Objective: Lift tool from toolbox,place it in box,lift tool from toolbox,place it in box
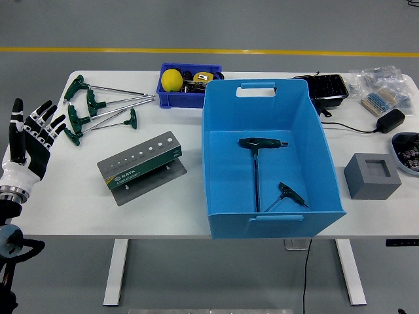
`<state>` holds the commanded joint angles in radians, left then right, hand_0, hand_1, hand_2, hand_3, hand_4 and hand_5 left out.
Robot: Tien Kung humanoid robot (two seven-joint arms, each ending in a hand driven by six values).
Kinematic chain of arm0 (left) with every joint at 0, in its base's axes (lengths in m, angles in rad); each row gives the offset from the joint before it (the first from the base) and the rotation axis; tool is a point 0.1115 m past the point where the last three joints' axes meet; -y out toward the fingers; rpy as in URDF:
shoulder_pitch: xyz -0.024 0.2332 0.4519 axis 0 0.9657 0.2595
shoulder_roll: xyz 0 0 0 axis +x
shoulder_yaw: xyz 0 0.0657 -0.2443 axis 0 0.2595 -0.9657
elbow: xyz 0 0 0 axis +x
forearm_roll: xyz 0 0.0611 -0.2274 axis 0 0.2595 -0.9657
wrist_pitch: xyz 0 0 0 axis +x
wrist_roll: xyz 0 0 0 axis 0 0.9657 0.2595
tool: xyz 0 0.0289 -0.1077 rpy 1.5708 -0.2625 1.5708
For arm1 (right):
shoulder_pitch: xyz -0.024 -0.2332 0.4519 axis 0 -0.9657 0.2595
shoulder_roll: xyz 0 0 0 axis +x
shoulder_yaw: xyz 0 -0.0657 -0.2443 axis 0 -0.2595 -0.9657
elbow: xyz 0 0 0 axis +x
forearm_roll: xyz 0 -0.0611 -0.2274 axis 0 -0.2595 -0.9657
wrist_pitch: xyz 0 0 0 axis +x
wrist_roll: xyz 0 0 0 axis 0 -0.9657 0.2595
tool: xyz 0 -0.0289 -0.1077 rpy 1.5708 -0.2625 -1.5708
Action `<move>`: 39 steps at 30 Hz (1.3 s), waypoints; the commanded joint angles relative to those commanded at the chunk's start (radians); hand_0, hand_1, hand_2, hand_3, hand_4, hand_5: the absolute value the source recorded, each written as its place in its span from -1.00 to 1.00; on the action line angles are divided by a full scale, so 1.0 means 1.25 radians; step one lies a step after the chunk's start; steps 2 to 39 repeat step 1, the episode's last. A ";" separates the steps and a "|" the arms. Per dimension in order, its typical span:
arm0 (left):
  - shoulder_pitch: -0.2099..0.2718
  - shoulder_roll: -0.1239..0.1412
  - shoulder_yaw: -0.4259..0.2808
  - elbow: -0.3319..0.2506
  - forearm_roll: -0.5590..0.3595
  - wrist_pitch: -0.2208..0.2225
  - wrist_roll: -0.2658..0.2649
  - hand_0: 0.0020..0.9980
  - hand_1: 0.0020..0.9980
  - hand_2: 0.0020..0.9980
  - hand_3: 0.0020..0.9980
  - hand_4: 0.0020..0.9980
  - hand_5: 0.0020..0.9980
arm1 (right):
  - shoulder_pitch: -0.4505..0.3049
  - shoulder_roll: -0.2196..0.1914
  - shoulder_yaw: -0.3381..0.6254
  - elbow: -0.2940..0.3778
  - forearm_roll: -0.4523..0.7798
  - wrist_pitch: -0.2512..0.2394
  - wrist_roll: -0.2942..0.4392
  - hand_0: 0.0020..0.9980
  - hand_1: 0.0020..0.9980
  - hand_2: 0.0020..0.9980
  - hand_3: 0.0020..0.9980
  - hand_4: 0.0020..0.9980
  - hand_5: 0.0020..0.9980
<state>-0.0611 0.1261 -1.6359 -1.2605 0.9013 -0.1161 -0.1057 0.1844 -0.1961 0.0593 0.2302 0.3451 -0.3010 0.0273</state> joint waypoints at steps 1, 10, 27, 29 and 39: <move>0.001 0.001 0.001 0.000 0.001 0.000 0.000 0.78 0.71 0.87 0.65 0.89 1.00 | -0.002 0.001 -0.011 -0.001 0.018 0.002 0.001 0.40 0.31 0.41 0.11 0.57 0.44; 0.001 0.001 0.001 0.000 0.001 0.000 0.000 0.78 0.71 0.87 0.65 0.89 1.00 | -0.002 0.001 -0.011 -0.001 0.018 0.002 0.001 0.40 0.31 0.41 0.11 0.57 0.44; 0.001 0.001 0.001 0.000 0.001 0.000 0.000 0.78 0.71 0.87 0.65 0.89 1.00 | -0.002 0.001 -0.011 -0.001 0.018 0.002 0.001 0.40 0.31 0.41 0.11 0.57 0.44; 0.001 0.001 0.001 0.000 0.001 0.000 0.000 0.78 0.71 0.87 0.65 0.89 1.00 | -0.002 0.001 -0.011 -0.001 0.018 0.002 0.001 0.40 0.31 0.41 0.11 0.57 0.44; 0.001 0.001 0.001 0.000 0.001 0.000 0.000 0.78 0.71 0.87 0.65 0.89 1.00 | -0.002 0.001 -0.011 -0.001 0.018 0.002 0.001 0.40 0.31 0.41 0.11 0.57 0.44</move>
